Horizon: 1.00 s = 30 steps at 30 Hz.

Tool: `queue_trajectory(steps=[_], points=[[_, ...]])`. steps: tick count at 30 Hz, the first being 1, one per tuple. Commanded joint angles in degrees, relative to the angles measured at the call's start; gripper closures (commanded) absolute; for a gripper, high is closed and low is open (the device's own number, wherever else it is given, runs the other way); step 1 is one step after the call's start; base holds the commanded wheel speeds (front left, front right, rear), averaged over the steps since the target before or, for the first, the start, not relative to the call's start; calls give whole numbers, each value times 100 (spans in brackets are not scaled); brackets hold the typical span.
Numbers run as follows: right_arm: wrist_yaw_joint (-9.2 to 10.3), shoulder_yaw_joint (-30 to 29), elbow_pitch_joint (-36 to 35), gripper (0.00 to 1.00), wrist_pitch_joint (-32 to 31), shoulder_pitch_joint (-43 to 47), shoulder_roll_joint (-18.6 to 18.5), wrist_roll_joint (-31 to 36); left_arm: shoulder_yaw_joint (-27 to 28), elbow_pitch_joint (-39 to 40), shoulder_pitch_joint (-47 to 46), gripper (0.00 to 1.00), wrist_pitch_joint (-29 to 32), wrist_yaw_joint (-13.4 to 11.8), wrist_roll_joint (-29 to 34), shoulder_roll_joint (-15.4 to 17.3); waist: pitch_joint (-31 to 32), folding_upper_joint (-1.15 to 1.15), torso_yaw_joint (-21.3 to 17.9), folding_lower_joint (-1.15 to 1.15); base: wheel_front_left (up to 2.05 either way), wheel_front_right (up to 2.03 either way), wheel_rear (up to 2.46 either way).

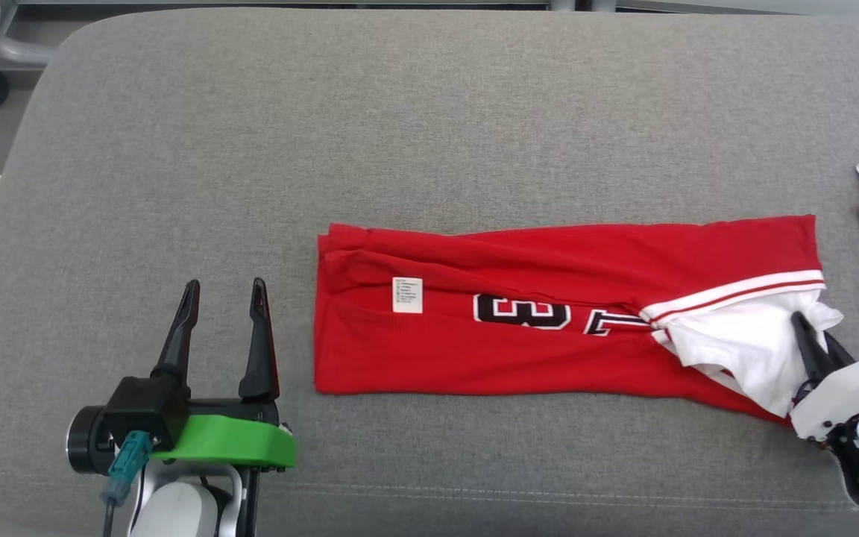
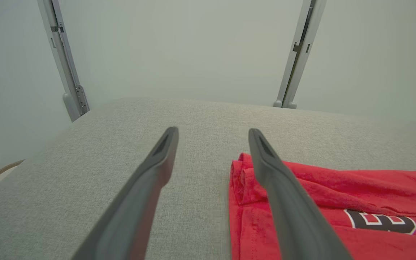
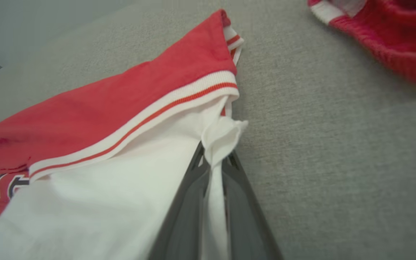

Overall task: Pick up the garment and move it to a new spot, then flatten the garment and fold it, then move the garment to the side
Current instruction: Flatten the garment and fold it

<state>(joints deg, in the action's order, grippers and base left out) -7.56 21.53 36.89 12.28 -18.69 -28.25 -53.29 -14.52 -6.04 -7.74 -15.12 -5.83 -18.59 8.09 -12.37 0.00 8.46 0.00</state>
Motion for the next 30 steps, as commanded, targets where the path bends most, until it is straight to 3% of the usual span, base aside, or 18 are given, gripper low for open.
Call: queue_trajectory(steps=[1,7,13,21,26,30], points=[[14,-65,59,100,74,61,-118,-42,52,-13,-53,0,-2,33,34,-11,-16,0,-113,0,0,0,0],[14,-99,-18,100,215,-152,-237,82,125,-10,-87,0,-2,83,126,-34,-30,0,-374,0,0,0,0],[11,39,-890,100,287,-330,-91,643,195,20,-82,0,-3,118,179,-21,-22,0,-622,0,0,0,0],[8,440,-2431,100,230,-291,431,1561,211,4,-141,0,-2,173,217,-7,-25,0,-754,0,0,0,0],[8,979,-2830,100,-83,-494,858,1799,163,-25,-172,0,-2,218,233,-40,-46,0,-667,0,0,0,0],[8,1447,-2756,100,-250,-722,1198,1812,141,-36,-215,0,-2,233,231,-77,-83,0,-528,0,0,0,0]])
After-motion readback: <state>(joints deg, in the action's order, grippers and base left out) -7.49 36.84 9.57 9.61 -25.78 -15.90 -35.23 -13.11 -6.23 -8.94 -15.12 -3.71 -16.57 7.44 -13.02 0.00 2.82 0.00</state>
